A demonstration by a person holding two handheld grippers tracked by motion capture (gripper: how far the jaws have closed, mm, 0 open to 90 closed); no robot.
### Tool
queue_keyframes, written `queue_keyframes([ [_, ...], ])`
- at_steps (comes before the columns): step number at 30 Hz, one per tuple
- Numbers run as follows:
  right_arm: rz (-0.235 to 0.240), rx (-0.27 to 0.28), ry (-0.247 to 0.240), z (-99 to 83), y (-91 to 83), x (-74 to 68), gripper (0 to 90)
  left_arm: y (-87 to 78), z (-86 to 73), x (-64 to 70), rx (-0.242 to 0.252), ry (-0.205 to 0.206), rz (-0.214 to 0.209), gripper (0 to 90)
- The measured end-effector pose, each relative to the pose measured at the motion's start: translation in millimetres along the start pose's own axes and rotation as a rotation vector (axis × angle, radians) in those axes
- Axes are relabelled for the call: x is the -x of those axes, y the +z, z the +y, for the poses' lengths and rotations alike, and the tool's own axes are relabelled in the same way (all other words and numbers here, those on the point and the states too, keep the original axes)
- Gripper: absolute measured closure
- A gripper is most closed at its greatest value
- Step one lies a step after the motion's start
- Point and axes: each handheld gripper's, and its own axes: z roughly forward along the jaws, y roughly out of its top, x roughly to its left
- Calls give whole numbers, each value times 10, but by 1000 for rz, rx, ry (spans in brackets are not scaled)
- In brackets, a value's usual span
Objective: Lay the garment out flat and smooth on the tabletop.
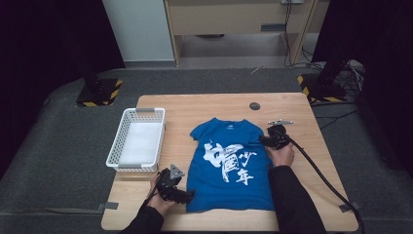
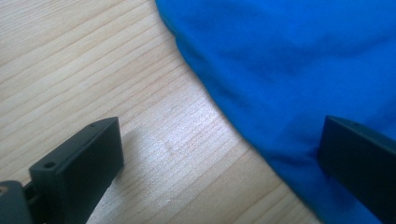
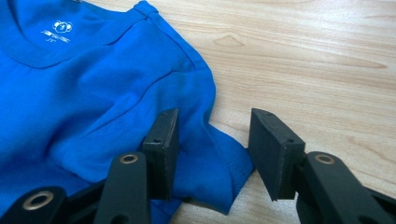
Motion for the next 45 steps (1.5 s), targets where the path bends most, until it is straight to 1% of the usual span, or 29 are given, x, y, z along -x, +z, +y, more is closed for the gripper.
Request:
queue_keyframes([
  [2, 0, 5, -4, -3, 2, -3, 569, 0, 0, 0, 0, 0, 0, 0],
  [3, 0, 5, -4, -3, 2, -3, 569, 0, 0, 0, 0, 0, 0, 0],
  [4, 3, 8, -6, -5, 2, -7, 594, 0, 0, 1, 0, 0, 0, 0],
  [5, 10, 15, -5, -10, 3, -18, 645, 0, 0, 2, 0, -1, 1, 0],
  [8, 27, 17, 0, -11, 3, -24, 721, 0, 0, 2, 0, -1, 1, 0],
  [11, 55, 12, 17, -7, 3, -22, 815, 0, 0, 3, 0, 0, 1, 0],
  [12, 59, 12, 20, -6, 2, -23, 830, 0, 0, 2, 0, -1, 1, 0],
  [15, 78, 9, 31, 6, -11, -14, 851, 0, 0, 2, 0, 0, 0, 0],
  [17, 90, 21, 36, 30, -53, -6, 853, 1, 0, 2, 0, 0, 0, 0],
  [20, 123, 67, 56, 92, -166, 2, 855, 1, 0, 4, 1, 0, 1, 0],
  [23, 149, 107, 59, 168, -294, 3, 856, 2, 1, 7, 1, 0, 1, 0],
  [25, 171, 130, 64, 219, -369, -14, 856, 2, 2, 8, 1, 0, 0, 0],
  [26, 171, 130, 64, 219, -369, -14, 856, 2, 2, 8, 1, 0, 0, 0],
  [27, 187, 148, 49, 273, -432, -58, 857, 3, 2, 8, 1, 1, 0, 0],
  [28, 187, 148, 49, 273, -432, -58, 857, 3, 2, 8, 1, 1, 0, 0],
  [29, 198, 155, 44, 299, -461, -84, 856, 3, 2, 8, 1, 1, 0, 0],
  [30, 217, 172, 30, 352, -515, -148, 856, 3, 2, 8, 1, 1, 0, 0],
  [33, 244, 195, 6, 427, -573, -266, 856, 3, 2, 7, 2, 2, -1, 0],
  [34, 244, 195, 6, 427, -573, -266, 856, 3, 2, 7, 2, 2, -1, 0],
  [35, 260, 200, -8, 470, -589, -362, 856, 6, 2, 10, 5, 0, -2, 0],
  [36, 263, 199, -20, 486, -587, -416, 856, 6, 2, 11, 5, 0, -2, 0],
  [39, 277, 189, -47, 506, -537, -569, 856, 6, 2, 11, 5, 1, -3, 0],
  [40, 277, 189, -47, 506, -537, -569, 856, 6, 2, 11, 5, 1, -3, 0],
  [41, 286, 171, -56, 493, -474, -663, 856, 6, 3, 11, 5, 1, -3, 0],
  [45, 300, 139, -70, 407, -319, -828, 856, 6, 3, 9, 5, 2, -4, 0],
])
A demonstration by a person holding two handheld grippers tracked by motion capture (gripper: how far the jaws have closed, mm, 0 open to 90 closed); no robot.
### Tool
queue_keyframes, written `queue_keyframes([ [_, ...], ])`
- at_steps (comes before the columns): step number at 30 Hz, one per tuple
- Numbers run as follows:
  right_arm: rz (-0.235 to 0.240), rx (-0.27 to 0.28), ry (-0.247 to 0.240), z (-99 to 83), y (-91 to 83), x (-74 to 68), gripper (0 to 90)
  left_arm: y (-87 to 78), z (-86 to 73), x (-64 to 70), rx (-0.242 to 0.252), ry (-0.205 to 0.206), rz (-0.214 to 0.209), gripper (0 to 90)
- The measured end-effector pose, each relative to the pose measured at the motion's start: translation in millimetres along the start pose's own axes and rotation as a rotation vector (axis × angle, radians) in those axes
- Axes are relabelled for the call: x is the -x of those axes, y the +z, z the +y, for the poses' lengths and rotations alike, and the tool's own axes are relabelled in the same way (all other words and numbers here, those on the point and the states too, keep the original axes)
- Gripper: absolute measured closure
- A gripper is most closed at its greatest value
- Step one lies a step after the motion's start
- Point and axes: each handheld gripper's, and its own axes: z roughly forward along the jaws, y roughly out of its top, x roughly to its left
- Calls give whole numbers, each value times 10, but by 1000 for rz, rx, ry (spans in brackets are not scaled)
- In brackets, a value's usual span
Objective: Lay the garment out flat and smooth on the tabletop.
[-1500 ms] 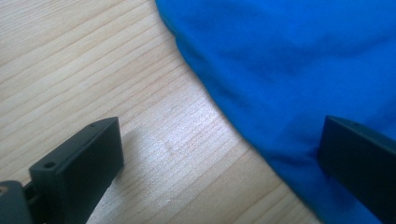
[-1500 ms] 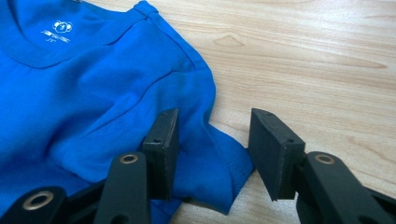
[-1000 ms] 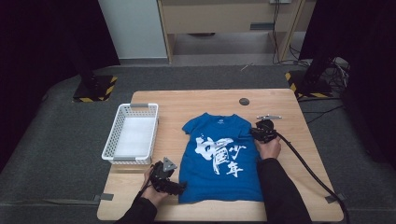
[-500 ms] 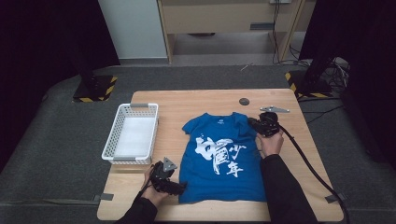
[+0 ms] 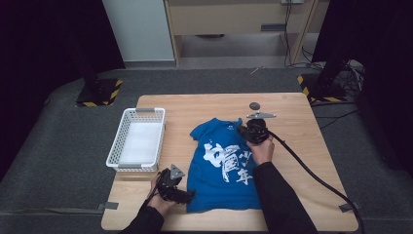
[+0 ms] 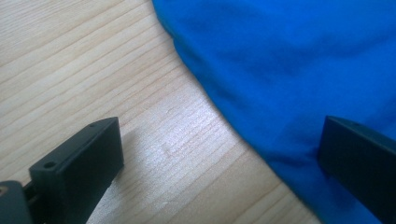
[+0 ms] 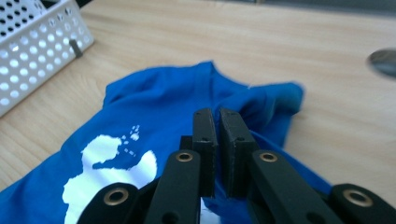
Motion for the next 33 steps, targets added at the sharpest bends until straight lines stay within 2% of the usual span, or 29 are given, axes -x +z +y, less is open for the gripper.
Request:
queue_keyframes([
  [7, 23, -68, -15, -227, 222, -111, 853, 1, 0, 0, 0, 1, 0, 0],
  [11, 33, -93, -25, -301, 275, -147, 842, 1, 1, 1, 0, 1, 0, 0],
  [14, 45, -106, -30, -347, 294, -169, 795, 1, 0, 1, 1, 1, 0, 0],
  [16, 64, -90, -31, -321, 247, -186, 734, 1, 1, 1, 1, 1, 0, 0],
  [19, 74, -66, -34, -266, 176, -186, 712, 1, 1, 1, 0, 1, 0, 0],
  [20, 66, -42, -45, -192, 86, -171, 675, 1, 0, 2, 1, 1, 0, 0],
  [22, 59, -35, -51, -168, 58, -160, 655, 2, 1, 2, 1, 1, 0, 0],
  [23, 36, -24, -66, -106, -12, -119, 625, 2, 1, 3, 1, 0, 0, 0],
  [24, 36, -24, -66, -106, -12, -119, 625, 2, 1, 3, 1, 0, 0, 0],
  [25, 24, -23, -80, -71, -47, -87, 574, 2, 1, 3, 1, 0, 0, 0],
  [28, 22, -33, -92, -48, -66, -59, 532, 3, 1, 3, 2, 1, 0, 0],
  [29, 19, -47, -114, -48, -57, -36, 491, 3, 1, 3, 1, 1, -1, 0],
  [33, 15, -73, -143, -81, 7, -9, 433, 4, 1, 4, 3, 2, -1, 0],
])
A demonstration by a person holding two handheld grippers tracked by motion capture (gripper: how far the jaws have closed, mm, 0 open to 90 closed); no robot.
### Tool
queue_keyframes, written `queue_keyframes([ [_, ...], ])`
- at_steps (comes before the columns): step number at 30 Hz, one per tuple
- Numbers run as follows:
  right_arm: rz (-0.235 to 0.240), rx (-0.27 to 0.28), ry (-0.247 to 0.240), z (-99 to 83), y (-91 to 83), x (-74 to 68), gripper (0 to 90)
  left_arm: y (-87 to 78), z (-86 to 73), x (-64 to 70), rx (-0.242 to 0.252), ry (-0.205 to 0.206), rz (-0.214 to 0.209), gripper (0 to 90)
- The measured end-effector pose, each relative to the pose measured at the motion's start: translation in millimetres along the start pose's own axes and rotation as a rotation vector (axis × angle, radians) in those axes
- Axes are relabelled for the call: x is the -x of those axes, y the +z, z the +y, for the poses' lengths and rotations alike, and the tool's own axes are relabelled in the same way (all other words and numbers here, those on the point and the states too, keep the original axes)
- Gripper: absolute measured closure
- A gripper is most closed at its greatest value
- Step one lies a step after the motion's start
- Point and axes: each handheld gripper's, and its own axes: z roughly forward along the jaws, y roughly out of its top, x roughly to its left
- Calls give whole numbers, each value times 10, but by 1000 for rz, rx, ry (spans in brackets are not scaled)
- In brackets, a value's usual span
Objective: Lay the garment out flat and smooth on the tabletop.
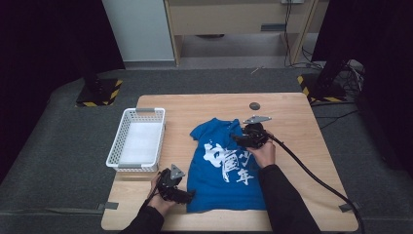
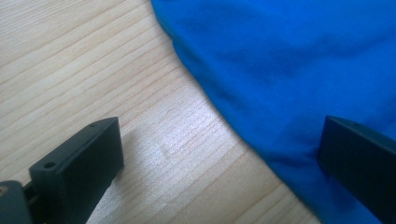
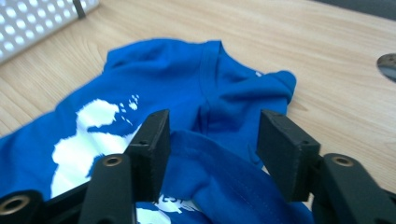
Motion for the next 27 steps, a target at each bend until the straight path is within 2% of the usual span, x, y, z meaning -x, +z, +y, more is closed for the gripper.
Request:
queue_keyframes([
  [4, -13, -33, -20, -34, 74, 29, 428, 0, 0, 0, 0, 0, 0, 0],
  [8, -43, -71, -48, -61, 116, 43, 462, 0, 0, -1, 0, 1, -1, 0],
  [10, -61, -95, -66, -78, 130, 40, 509, 0, 0, -1, 0, 1, -1, 0],
  [12, -72, -114, -86, -95, 136, 32, 601, 0, 0, -1, 0, 1, 0, 0],
  [15, -75, -138, -89, -109, 131, 25, 762, 0, 0, 0, 1, 1, 0, 0],
  [18, -72, -139, -71, -98, 97, 37, 854, 0, -1, 1, 1, 0, 0, 0],
  [21, -86, -99, -42, -62, 15, 68, 863, -1, -2, 2, 1, -1, 1, 0],
  [24, -115, -39, 24, -13, -120, 144, 863, -1, -2, 2, 1, -1, 1, 0],
  [27, -179, 12, 98, 6, -263, 285, 864, -1, -3, 2, 2, -2, 2, 0],
])
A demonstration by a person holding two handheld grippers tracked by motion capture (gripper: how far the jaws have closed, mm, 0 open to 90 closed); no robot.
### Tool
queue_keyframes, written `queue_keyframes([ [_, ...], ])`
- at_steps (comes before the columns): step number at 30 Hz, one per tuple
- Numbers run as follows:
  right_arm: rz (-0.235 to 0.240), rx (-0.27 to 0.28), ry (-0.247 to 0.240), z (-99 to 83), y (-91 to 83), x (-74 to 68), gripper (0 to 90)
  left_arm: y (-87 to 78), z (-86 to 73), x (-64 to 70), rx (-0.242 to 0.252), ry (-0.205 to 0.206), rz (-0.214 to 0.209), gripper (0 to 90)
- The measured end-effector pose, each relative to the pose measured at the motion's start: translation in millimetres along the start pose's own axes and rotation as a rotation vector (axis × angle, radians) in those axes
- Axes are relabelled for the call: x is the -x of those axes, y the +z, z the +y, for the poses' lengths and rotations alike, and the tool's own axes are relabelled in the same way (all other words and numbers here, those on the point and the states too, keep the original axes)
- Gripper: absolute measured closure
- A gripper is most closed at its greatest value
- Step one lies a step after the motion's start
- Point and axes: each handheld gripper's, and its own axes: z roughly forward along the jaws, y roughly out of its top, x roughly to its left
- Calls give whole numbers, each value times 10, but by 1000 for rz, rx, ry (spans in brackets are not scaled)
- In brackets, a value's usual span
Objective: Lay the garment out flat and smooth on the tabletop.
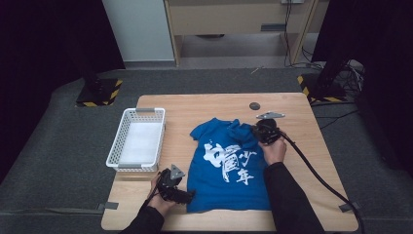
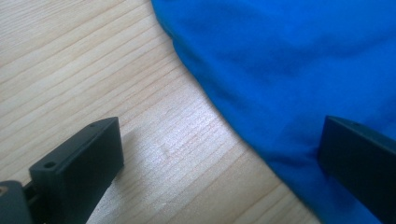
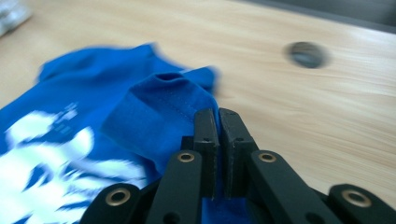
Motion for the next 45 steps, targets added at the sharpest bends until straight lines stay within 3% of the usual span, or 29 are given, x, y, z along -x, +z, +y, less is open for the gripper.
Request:
queue_keyframes([
  [4, -74, 32, 119, -50, -100, 249, 864, 0, 0, 0, 0, 0, 0, 0],
  [10, -141, 1, 285, -305, -31, 542, 856, -2, -1, 3, -1, 2, 0, 0],
  [16, -203, -53, 334, -481, 89, 679, 743, -2, -3, 14, 1, 2, -1, 0],
  [19, -206, -41, 328, -486, 57, 690, 690, -2, -4, 16, 1, 1, -1, 0],
  [23, -185, 26, 301, -438, -47, 653, 569, -5, -4, 30, -3, 4, 0, 0],
  [27, -105, 50, 268, -441, -88, 556, 477, -6, -3, 49, -5, 6, -2, 0],
  [31, -17, 2, 213, -533, -2, 414, 431, -6, -3, 50, -4, 6, -2, 0],
  [33, -28, -28, 174, -587, 56, 355, 397, -7, -4, 51, -4, 5, -1, 0],
  [37, -47, -79, 141, -655, 156, 294, 354, -7, -4, 54, -5, 4, -1, 0],
  [45, -112, -69, 110, -692, 186, 265, 325, -6, -5, 59, -3, 1, -1, 0],
])
